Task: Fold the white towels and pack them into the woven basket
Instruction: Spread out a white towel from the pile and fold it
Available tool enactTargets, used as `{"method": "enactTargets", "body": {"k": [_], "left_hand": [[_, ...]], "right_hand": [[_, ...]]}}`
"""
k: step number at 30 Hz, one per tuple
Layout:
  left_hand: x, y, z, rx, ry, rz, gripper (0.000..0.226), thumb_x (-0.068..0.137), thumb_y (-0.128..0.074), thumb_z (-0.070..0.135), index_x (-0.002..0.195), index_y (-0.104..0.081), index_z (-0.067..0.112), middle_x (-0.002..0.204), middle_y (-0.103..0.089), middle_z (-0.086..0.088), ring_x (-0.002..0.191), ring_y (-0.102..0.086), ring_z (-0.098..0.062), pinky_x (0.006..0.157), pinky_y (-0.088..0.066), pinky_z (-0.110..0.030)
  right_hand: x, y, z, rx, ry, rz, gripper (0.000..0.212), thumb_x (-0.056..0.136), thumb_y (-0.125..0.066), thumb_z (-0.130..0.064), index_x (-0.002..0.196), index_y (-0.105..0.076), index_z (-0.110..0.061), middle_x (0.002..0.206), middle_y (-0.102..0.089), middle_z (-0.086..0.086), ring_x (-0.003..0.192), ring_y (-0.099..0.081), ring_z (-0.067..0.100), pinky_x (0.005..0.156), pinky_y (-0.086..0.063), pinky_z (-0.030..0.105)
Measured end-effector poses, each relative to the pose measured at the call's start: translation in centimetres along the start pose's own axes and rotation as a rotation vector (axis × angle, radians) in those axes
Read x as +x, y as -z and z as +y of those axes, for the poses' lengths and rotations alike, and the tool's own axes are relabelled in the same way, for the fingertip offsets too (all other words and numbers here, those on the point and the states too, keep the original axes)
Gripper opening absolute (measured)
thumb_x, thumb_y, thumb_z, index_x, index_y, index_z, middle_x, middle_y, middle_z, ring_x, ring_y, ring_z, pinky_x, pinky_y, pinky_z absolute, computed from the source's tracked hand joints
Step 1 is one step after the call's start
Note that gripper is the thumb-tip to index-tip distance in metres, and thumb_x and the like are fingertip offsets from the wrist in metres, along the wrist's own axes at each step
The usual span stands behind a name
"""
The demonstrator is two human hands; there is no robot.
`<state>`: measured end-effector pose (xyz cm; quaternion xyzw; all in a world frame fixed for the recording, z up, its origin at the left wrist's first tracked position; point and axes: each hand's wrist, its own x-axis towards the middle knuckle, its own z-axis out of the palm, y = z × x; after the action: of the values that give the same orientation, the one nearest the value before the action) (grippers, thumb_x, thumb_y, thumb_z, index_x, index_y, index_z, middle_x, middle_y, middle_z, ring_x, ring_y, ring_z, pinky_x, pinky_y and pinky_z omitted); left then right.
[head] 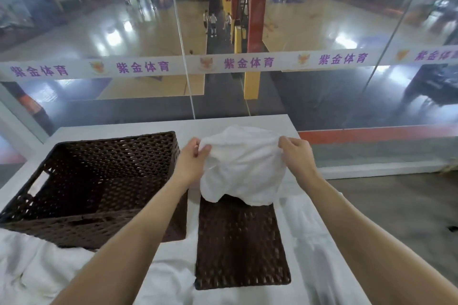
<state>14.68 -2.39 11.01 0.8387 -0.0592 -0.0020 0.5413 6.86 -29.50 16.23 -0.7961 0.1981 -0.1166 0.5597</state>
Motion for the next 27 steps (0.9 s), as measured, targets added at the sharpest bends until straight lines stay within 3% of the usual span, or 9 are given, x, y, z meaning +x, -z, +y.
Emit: {"method": "enactTargets", "body": {"k": [3, 6, 9, 12, 14, 18, 21, 24, 27], "left_hand": [[1.6, 1.4, 4.0, 0.104, -0.153, 0.031, 0.019, 0.114, -0.05, 0.034, 0.102, -0.051, 0.02, 0.079, -0.054, -0.003, 0.069, -0.049, -0.015, 0.066, -0.038, -0.037], [2.4, 1.1, 7.2, 0.255, -0.316, -0.039, 0.015, 0.115, -0.045, 0.035, 0.105, -0.049, 0.026, 0.084, -0.061, -0.012, 0.071, -0.055, -0.019, 0.064, -0.04, -0.031], [2.9, 0.6, 9.5, 0.387, -0.404, -0.109, 0.015, 0.114, -0.046, 0.042, 0.109, -0.049, 0.028, 0.081, -0.065, -0.011, 0.072, -0.061, -0.025, 0.065, -0.047, -0.041], [3.8, 2.1, 11.1, 0.602, -0.355, -0.21, 0.043, 0.09, -0.075, 0.065, 0.107, -0.054, 0.032, 0.087, -0.07, 0.004, 0.079, -0.064, -0.02, 0.069, -0.052, -0.042], [5.0, 3.6, 11.0, 0.941, -0.312, -0.315, 0.056, 0.071, -0.09, 0.065, 0.107, -0.063, 0.031, 0.097, -0.071, 0.011, 0.09, -0.065, -0.018, 0.081, -0.056, -0.043], [8.5, 5.9, 8.8, 1.36, -0.16, -0.372, 0.03, 0.082, -0.086, 0.052, 0.088, -0.069, 0.029, 0.088, -0.069, 0.006, 0.083, -0.067, -0.019, 0.078, -0.059, -0.04], [11.1, 6.2, 7.0, 1.282, -0.041, -0.396, 0.041, 0.089, -0.079, 0.06, 0.086, -0.068, 0.021, 0.085, -0.069, 0.001, 0.078, -0.066, -0.02, 0.073, -0.056, -0.039], [14.2, 6.1, 7.0, 1.058, 0.051, -0.354, 0.041, 0.093, -0.078, 0.058, 0.08, -0.068, 0.021, 0.079, -0.071, 0.0, 0.072, -0.066, -0.022, 0.066, -0.051, -0.037], [17.9, 6.7, 9.4, 0.712, 0.039, -0.161, 0.013, 0.096, -0.08, 0.019, 0.084, -0.079, 0.022, 0.071, -0.076, 0.0, 0.066, -0.075, -0.027, 0.061, -0.058, -0.036]], "right_hand": [[1.0, 0.3, -1.2, 0.067, -0.062, -0.07, 0.008, 0.089, -0.068, -0.022, 0.087, -0.062, -0.019, 0.082, -0.062, -0.011, 0.077, -0.057, 0.017, 0.065, -0.037, 0.03], [1.3, -1.0, -2.3, 0.045, -0.116, -0.296, 0.066, 0.078, -0.089, -0.049, 0.131, -0.054, -0.03, 0.112, -0.069, -0.012, 0.109, -0.065, 0.012, 0.092, -0.049, 0.033], [1.6, -2.3, -2.9, -0.132, -0.101, -0.46, 0.065, 0.066, -0.094, -0.063, 0.113, -0.071, -0.025, 0.103, -0.076, -0.009, 0.098, -0.072, 0.016, 0.089, -0.06, 0.04], [3.0, -1.2, -2.8, -0.052, -0.053, -0.405, 0.035, 0.078, -0.092, -0.044, 0.101, -0.08, -0.02, 0.094, -0.082, -0.004, 0.089, -0.078, 0.02, 0.089, -0.064, 0.05], [4.2, 0.6, -3.0, 0.027, -0.008, -0.378, 0.034, 0.082, -0.09, -0.041, 0.108, -0.081, -0.02, 0.1, -0.082, -0.005, 0.093, -0.079, 0.017, 0.095, -0.063, 0.049], [7.2, 3.7, -3.6, -0.164, 0.034, -0.41, 0.044, 0.081, -0.09, -0.048, 0.116, -0.078, -0.024, 0.109, -0.08, -0.009, 0.099, -0.076, 0.014, 0.095, -0.062, 0.04], [10.1, 5.1, -4.2, -0.429, -0.012, -0.435, 0.076, 0.067, -0.091, -0.068, 0.124, -0.069, -0.022, 0.12, -0.074, -0.011, 0.107, -0.071, 0.016, 0.099, -0.058, 0.043], [13.1, 6.1, -5.9, -0.72, 0.06, -0.477, 0.057, 0.083, -0.082, -0.062, 0.105, -0.073, -0.009, 0.106, -0.077, 0.004, 0.095, -0.072, 0.026, 0.09, -0.058, 0.044], [16.0, 6.9, -9.5, -0.732, 0.077, -0.299, 0.044, 0.099, -0.069, -0.046, 0.096, -0.07, -0.002, 0.075, -0.078, 0.013, 0.069, -0.076, 0.029, 0.064, -0.057, 0.034]]}}
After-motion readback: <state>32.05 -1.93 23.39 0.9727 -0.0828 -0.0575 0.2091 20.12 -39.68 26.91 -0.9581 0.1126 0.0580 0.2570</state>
